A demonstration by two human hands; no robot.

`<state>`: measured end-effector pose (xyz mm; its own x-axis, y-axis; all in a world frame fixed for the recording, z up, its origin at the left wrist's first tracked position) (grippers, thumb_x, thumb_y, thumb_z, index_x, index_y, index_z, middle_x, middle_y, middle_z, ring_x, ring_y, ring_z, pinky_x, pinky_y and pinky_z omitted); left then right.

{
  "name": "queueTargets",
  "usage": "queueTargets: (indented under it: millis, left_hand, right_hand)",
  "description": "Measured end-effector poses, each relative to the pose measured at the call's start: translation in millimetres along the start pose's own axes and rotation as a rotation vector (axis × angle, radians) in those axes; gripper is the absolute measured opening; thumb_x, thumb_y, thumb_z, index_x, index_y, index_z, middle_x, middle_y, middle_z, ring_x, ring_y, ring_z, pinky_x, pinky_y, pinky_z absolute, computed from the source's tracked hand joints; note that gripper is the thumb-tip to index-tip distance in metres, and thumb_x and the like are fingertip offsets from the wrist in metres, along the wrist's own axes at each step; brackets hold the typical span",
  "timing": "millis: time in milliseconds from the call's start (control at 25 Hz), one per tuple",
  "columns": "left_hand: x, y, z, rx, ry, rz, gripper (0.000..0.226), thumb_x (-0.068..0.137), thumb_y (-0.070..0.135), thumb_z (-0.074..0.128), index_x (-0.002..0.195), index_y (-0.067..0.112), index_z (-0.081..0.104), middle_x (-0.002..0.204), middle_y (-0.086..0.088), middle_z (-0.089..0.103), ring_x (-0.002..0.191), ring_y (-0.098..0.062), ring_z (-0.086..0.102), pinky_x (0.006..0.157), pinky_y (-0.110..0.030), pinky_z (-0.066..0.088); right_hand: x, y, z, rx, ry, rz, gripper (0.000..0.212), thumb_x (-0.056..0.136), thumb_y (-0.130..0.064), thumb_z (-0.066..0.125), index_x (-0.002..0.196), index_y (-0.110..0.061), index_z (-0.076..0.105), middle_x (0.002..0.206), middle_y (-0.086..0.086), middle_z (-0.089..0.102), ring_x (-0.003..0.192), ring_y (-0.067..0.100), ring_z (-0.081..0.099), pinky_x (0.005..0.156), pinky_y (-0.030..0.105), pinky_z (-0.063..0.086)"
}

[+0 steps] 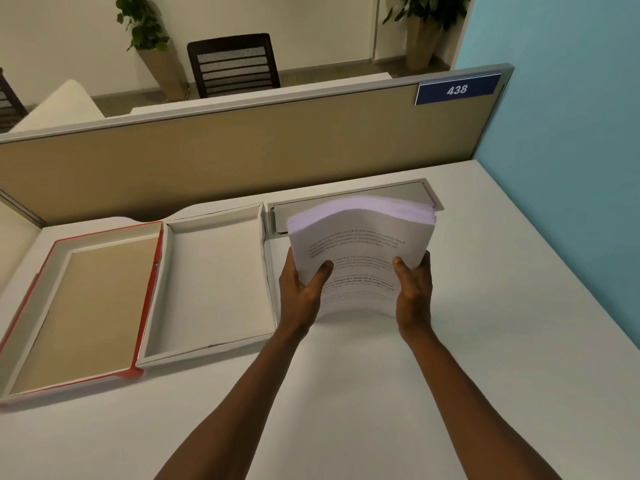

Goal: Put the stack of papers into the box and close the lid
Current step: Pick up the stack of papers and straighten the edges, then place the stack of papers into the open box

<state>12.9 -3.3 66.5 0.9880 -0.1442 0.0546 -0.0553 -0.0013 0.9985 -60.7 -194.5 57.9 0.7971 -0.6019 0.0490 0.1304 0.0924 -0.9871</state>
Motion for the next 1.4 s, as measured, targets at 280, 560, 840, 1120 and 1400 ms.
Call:
queueTargets:
  millis: [280, 560, 840, 1120, 1400]
  left_hand:
    - [-8, -6, -10, 0.050, -0.019, 0.003, 0.053, 0.086, 0.029, 0.071, 0.136, 0.022, 0.053, 0.121, 0.001, 0.069, 0.111, -0.025, 0.067, 0.086, -0.050, 0.062]
    - [-8, -12, -5, 0.085, 0.002, -0.012, 0.048, 0.090, 0.012, 0.068, 0.135, 0.019, 0.053, 0.118, 0.006, 0.068, 0.111, -0.018, 0.066, 0.086, -0.038, 0.063]
    - [-11, -17, -12, 0.165, -0.103, -0.013, 0.053, 0.090, 0.023, 0.066, 0.140, 0.024, 0.046, 0.125, 0.004, 0.065, 0.115, -0.020, 0.063, 0.090, -0.035, 0.060]
    - [-10, -1, -30, 0.356, -0.161, 0.008, 0.046, 0.091, 0.001, 0.062, 0.133, 0.017, 0.055, 0.115, 0.010, 0.064, 0.103, -0.019, 0.063, 0.080, -0.010, 0.052]
    - [-4, 29, -94, 0.061, -0.025, -0.187, 0.037, 0.086, 0.013, 0.075, 0.122, 0.017, 0.063, 0.113, -0.002, 0.074, 0.093, -0.026, 0.076, 0.079, -0.045, 0.064]
  right_hand:
    - [-10, -1, -6, -0.043, 0.009, -0.040, 0.036, 0.086, -0.033, 0.058, 0.120, -0.038, 0.050, 0.114, -0.002, 0.065, 0.101, 0.014, 0.066, 0.078, 0.033, 0.061]
    - [-10, 3, -5, 0.007, 0.047, -0.005, 0.035, 0.086, -0.030, 0.058, 0.120, -0.030, 0.052, 0.113, 0.000, 0.066, 0.100, 0.015, 0.066, 0.076, 0.033, 0.061]
    - [-17, 11, -18, -0.271, -0.010, -0.061, 0.041, 0.087, -0.029, 0.062, 0.123, -0.035, 0.043, 0.114, -0.005, 0.062, 0.100, 0.005, 0.062, 0.078, 0.016, 0.057]
    - [-16, 4, -20, -0.568, -0.017, -0.121, 0.030, 0.092, -0.026, 0.065, 0.115, -0.010, 0.053, 0.110, 0.010, 0.068, 0.086, 0.024, 0.065, 0.071, 0.026, 0.057]
    - [-14, -25, 30, -0.553, -0.115, -0.089, 0.027, 0.089, -0.031, 0.070, 0.108, -0.014, 0.061, 0.097, -0.001, 0.068, 0.079, 0.016, 0.069, 0.061, 0.022, 0.054]
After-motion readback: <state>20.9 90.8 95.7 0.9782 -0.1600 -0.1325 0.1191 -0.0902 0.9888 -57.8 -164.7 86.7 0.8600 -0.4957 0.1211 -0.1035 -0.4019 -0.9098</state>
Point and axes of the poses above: each hand's wrist, its own x-axis towards the middle knuckle, its own z-axis out of the palm, y = z × x, the point moved 6 cm from there along x, towards the middle knuckle
